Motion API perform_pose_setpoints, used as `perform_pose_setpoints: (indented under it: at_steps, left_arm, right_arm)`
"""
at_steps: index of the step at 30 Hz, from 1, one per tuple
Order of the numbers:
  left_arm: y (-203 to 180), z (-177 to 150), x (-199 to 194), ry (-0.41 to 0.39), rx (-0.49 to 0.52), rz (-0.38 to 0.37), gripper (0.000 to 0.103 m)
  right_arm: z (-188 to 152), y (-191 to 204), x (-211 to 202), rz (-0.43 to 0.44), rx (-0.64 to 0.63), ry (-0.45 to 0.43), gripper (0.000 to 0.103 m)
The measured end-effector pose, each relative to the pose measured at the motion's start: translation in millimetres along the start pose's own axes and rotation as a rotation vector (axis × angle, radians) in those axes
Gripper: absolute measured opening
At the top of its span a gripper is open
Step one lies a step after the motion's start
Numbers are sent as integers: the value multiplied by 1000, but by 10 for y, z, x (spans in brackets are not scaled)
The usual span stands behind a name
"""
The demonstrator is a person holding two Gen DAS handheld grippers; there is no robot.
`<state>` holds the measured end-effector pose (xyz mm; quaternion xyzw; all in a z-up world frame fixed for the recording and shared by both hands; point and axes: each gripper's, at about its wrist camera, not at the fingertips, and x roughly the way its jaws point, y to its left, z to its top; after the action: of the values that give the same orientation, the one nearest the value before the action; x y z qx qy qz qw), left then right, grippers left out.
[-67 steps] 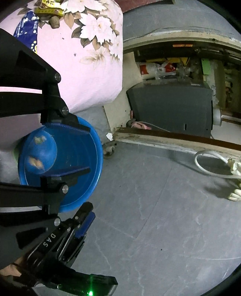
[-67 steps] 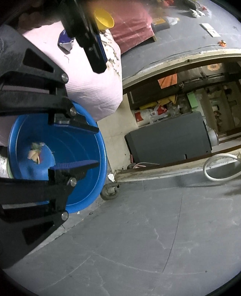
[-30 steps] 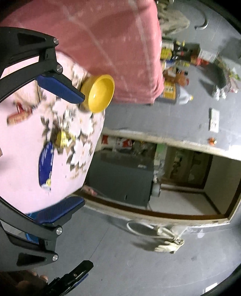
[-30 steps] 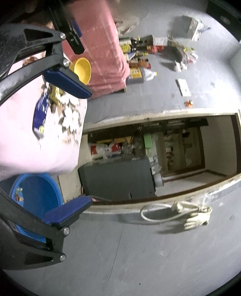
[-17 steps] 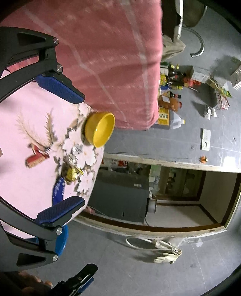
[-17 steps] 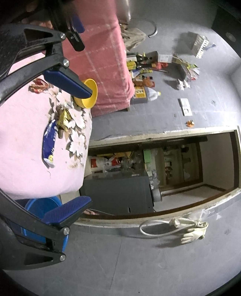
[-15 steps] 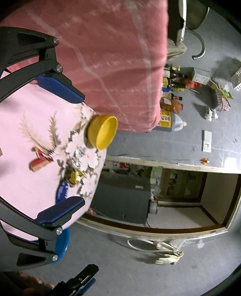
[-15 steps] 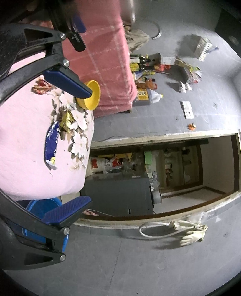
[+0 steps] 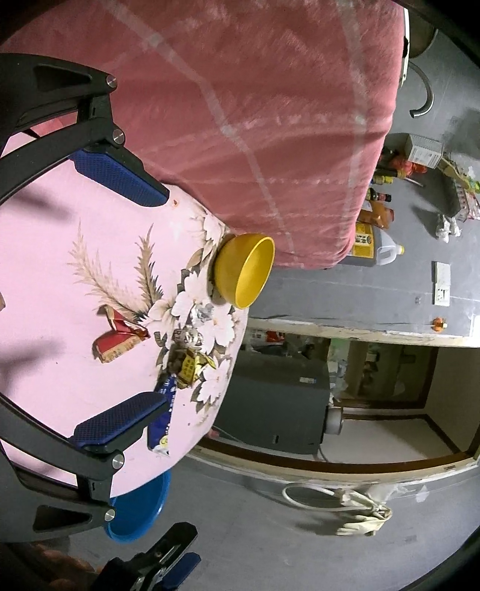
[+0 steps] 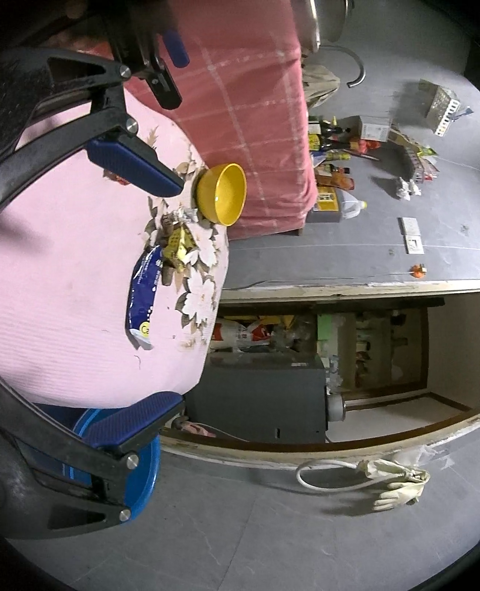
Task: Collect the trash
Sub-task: 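Bring both tools back over the table toward remaining trash, then grasp the red-gold snack wrapper with left gripper while right gripper grasps blue packet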
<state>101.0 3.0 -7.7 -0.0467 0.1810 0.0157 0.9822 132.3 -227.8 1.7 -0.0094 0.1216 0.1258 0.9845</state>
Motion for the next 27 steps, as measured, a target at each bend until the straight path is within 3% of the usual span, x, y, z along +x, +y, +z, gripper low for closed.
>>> perform_pose_setpoints:
  at_steps: [7,17,24,26,27]
  left_arm:
    - [-39,-36,274,95,35,2,98]
    - [-116,-137,764,324,65,-38,97]
    - [-160,-128,1060,445,91,-64,74]
    - [-168,-141,1138,472,105,-60,56]
    - [-169,-154,1176,488,108,-63,52]
  right_arm:
    - [-21,-98,284,16,-29,67,103]
    - [-175,-219,867,56,-57,256,103]
    - [-224,-198,1245,111,-143,360,103]
    - [-244,-166,1366,125,-184,391,103]
    - [-253,-154,1418,131,-200,404,103]
